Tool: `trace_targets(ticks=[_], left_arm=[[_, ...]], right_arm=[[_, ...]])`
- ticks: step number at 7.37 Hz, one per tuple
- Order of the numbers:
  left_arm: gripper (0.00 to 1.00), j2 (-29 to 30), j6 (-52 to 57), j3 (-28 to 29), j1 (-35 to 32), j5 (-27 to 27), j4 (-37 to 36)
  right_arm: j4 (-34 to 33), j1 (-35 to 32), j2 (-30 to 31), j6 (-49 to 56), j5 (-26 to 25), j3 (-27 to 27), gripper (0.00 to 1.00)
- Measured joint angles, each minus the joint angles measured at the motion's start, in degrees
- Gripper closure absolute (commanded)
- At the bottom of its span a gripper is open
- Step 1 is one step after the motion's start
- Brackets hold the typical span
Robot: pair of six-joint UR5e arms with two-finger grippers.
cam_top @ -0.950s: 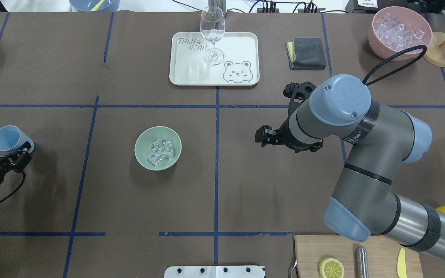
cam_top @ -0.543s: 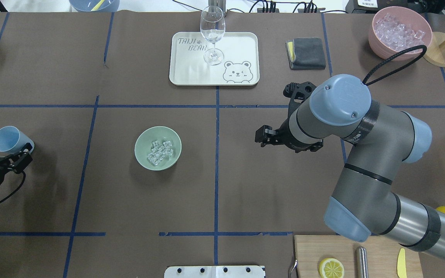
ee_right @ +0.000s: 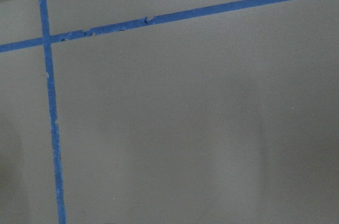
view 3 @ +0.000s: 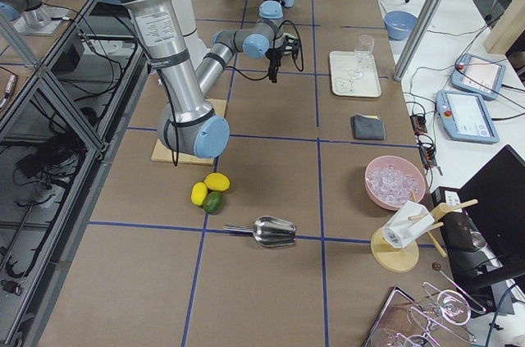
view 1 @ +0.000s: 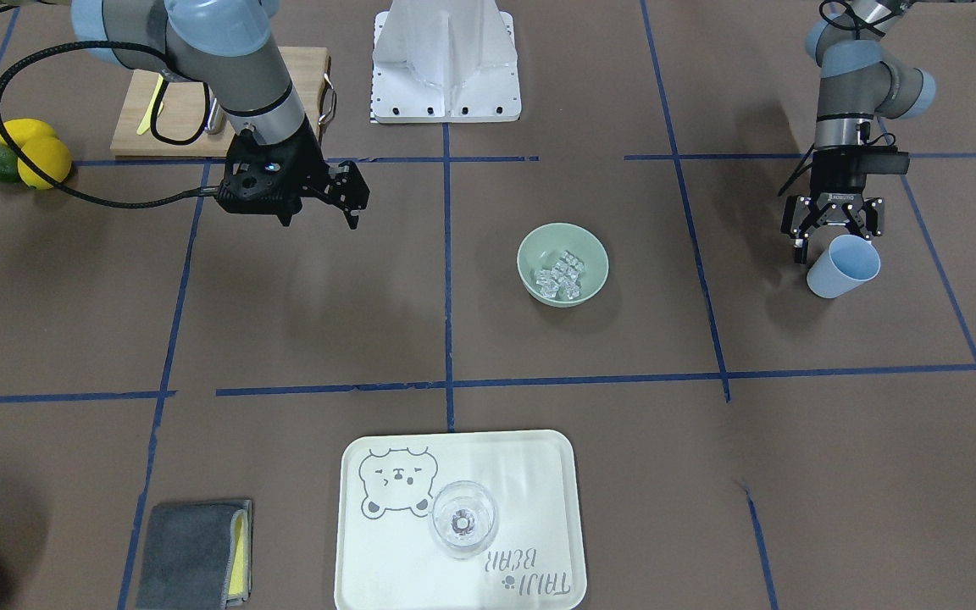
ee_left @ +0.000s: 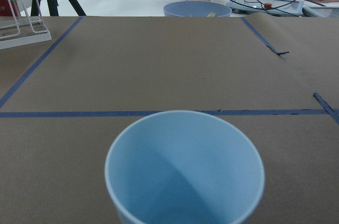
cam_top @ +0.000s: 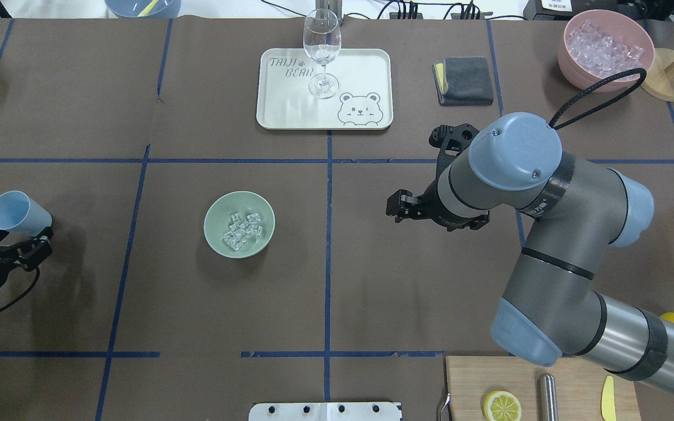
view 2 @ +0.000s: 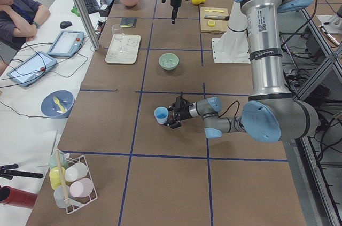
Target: Pour ice into bowl
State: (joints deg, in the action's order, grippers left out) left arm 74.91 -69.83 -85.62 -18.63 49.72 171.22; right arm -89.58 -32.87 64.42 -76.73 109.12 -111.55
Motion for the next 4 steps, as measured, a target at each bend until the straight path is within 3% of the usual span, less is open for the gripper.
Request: trace_targets(ticks=[4], left_arm=[[0.00,-9.62,0.43,-10.06,0.00,7.36,-0.01]], right_arm=[[-0.01,0.09,-0.02,-0.02,0.02,-0.04,0.00]])
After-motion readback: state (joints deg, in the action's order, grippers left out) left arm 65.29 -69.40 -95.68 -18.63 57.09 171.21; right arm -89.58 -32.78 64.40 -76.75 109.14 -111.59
